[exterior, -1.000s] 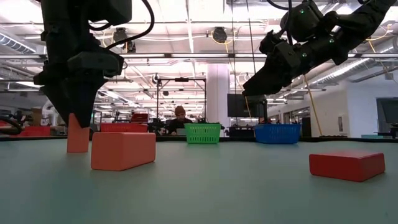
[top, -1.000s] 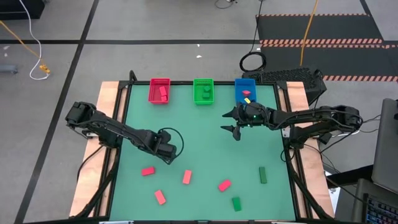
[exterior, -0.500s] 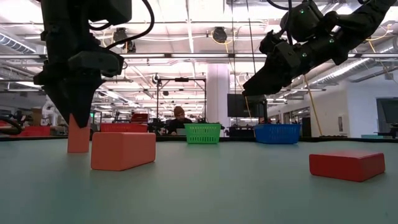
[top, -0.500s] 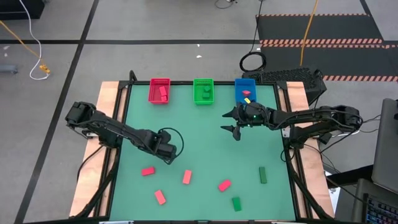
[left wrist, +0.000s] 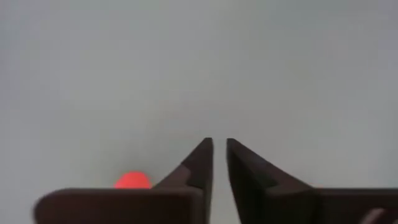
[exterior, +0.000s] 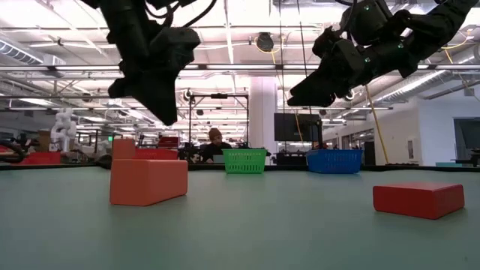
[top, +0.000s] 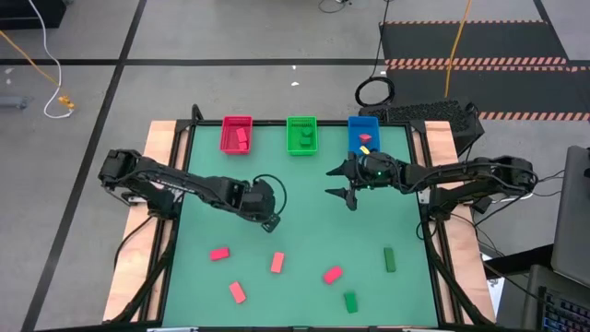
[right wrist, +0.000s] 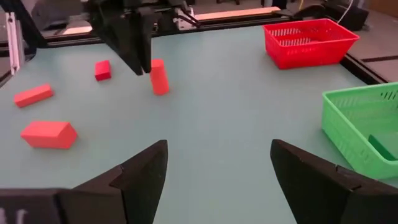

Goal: Sort & place blocks by color
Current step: Put the orange block into the blue basket

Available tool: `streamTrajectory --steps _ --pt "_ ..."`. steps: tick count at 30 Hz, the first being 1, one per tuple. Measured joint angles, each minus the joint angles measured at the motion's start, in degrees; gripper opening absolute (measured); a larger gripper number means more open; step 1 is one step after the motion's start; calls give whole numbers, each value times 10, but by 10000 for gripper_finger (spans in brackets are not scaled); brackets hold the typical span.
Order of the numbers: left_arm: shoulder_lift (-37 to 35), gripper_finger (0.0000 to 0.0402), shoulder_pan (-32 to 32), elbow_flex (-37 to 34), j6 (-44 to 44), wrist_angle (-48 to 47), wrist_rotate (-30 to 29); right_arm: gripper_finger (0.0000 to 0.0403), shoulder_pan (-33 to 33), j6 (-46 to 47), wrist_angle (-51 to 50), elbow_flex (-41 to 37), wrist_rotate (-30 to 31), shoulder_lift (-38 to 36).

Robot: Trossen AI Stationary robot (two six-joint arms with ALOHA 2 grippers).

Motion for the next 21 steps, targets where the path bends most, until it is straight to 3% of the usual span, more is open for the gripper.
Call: streamTrajectory --steps 4,8,11,21 --pt "0 8 5 13 25 -15 17 276 0 -4 -17 0 1 0" --pt "0 12 5 26 33 -54 16 276 0 -5 -14 -6 1 0" --pt "0 54 5 29 34 -86 16 276 0 -5 -12 -6 1 0" --pt "0 254 2 29 29 -138 15 276 0 -5 -11 -6 1 0"
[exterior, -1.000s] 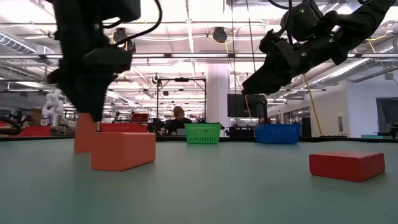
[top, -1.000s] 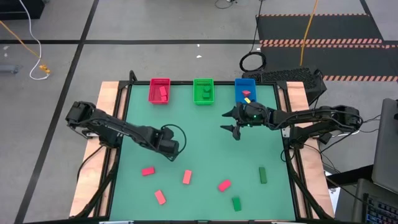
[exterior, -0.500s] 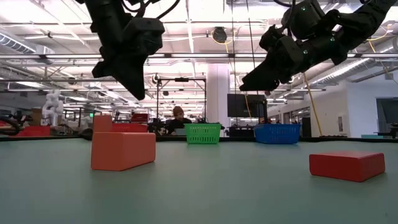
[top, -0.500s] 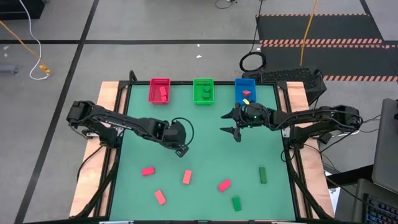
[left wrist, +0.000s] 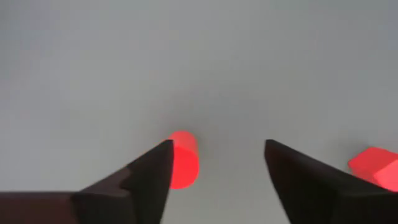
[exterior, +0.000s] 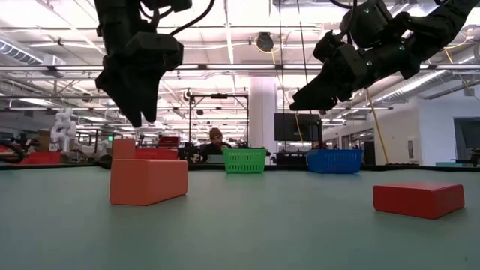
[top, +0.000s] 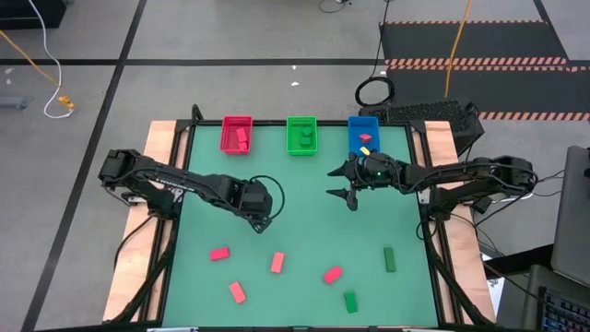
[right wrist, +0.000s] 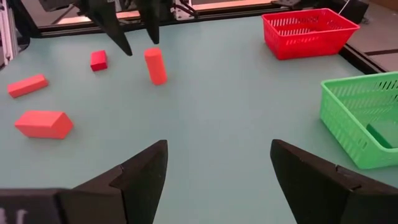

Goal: Sort & place blocks by color
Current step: Put the orange block into the blue basket

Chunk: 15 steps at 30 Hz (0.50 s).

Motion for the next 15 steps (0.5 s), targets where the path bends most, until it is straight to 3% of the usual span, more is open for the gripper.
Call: streamTrajectory --steps 7,15 --pt "45 323 0 0 0 -46 -6 276 0 0 -4 0 0 0" --pt "114 326 0 0 6 -32 -2 276 -1 0 -4 0 0 0"
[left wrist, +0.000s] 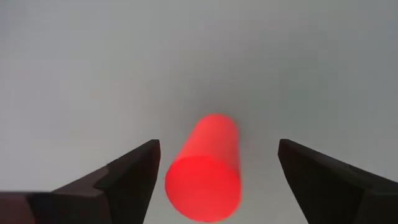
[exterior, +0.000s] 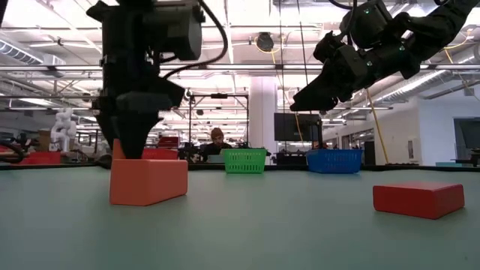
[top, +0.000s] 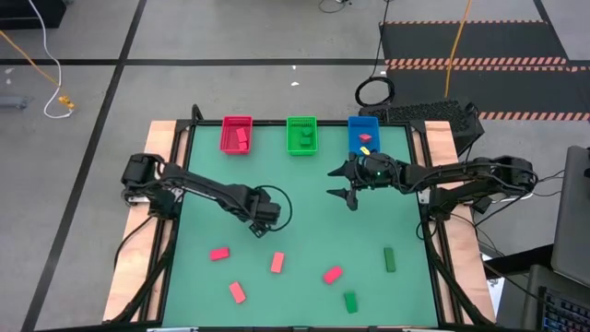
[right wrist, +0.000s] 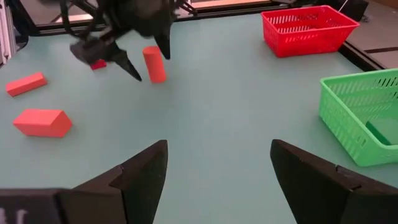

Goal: Sort & place blocks by color
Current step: Put the orange block into the blue basket

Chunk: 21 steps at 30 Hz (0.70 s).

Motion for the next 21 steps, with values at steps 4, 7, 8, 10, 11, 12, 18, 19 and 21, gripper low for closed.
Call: streamTrajectory --steps 4,7,8,10,11,12,18,19,21 --pt "7 304 0 0 3 1 3 276 0 0 0 0 0 0" --pt "7 282 1 0 3 1 3 276 0 0 -1 0 0 0" --pt "6 275 1 0 2 1 3 276 0 0 -1 0 0 0" --pt "6 260 1 0 2 1 3 276 0 0 -1 0 0 0" --pt "6 252 1 0 2 1 3 276 0 0 -1 0 0 0" --pt "6 243 1 0 0 1 3 276 0 0 -1 0 0 0" --pt "6 172 5 0 -12 -1 4 276 0 0 -1 0 0 0" --pt "6 157 7 0 -12 -3 5 276 0 0 -1 0 0 0" --pt "5 131 10 0 -12 -4 7 276 0 0 -1 0 0 0"
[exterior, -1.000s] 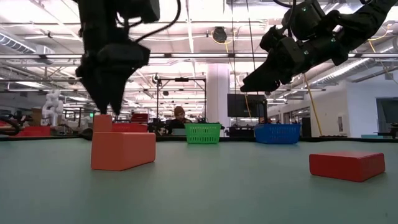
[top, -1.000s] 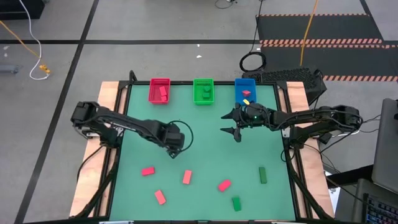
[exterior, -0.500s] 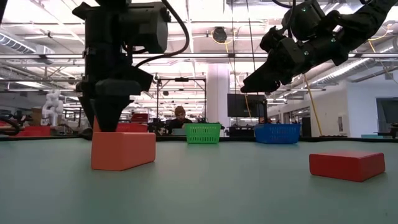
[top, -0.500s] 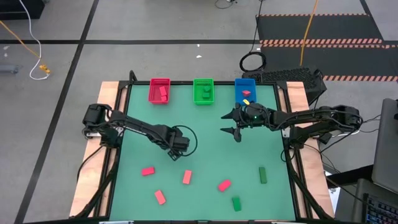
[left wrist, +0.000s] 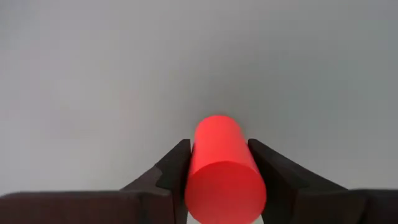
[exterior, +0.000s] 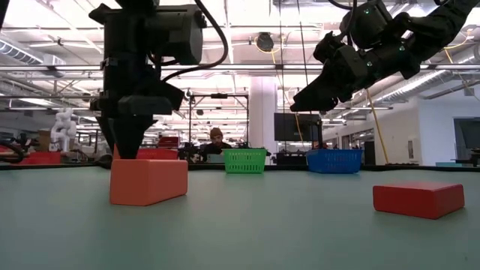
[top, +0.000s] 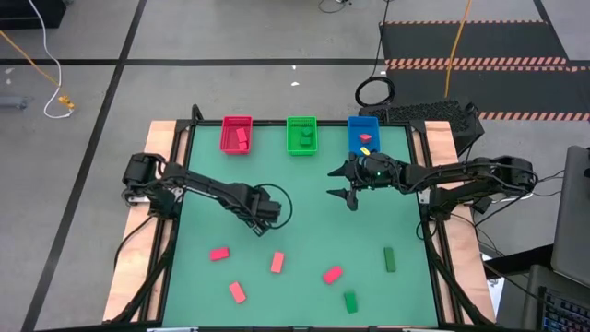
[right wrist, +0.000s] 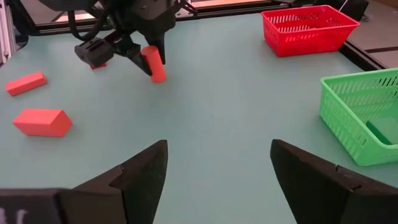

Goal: Sort & place blocks by color
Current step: Put the orange block into the blue basket

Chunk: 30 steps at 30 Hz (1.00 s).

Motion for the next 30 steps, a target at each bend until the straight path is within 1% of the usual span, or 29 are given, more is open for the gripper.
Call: streamTrajectory --steps 4,7,9,13,15,18,20,23,26,28,30 --pt "-6 131 14 0 8 2 5 276 0 0 0 0 0 0" --pt "-25 131 29 -1 31 41 -4 276 0 0 5 0 0 0" --pt "-45 131 39 -1 54 87 -11 276 0 -1 19 0 -6 0" --pt "-84 131 56 -1 111 212 -23 276 8 5 69 0 -81 0" --pt "-100 132 62 -1 143 275 -25 276 18 1 90 0 -105 0" --pt "-108 133 71 0 188 370 -17 276 35 -45 103 0 -105 0" --pt "-107 133 78 0 210 421 9 276 47 -112 119 0 -94 0" --pt "-102 134 91 0 226 484 29 276 67 -213 152 0 -54 0" --pt "-98 134 103 0 226 512 43 276 89 -308 176 0 -8 0" --pt "-98 134 109 0 223 538 50 276 101 -352 183 0 35 0" --pt "-99 135 114 0 220 556 58 276 110 -372 199 0 81 0"
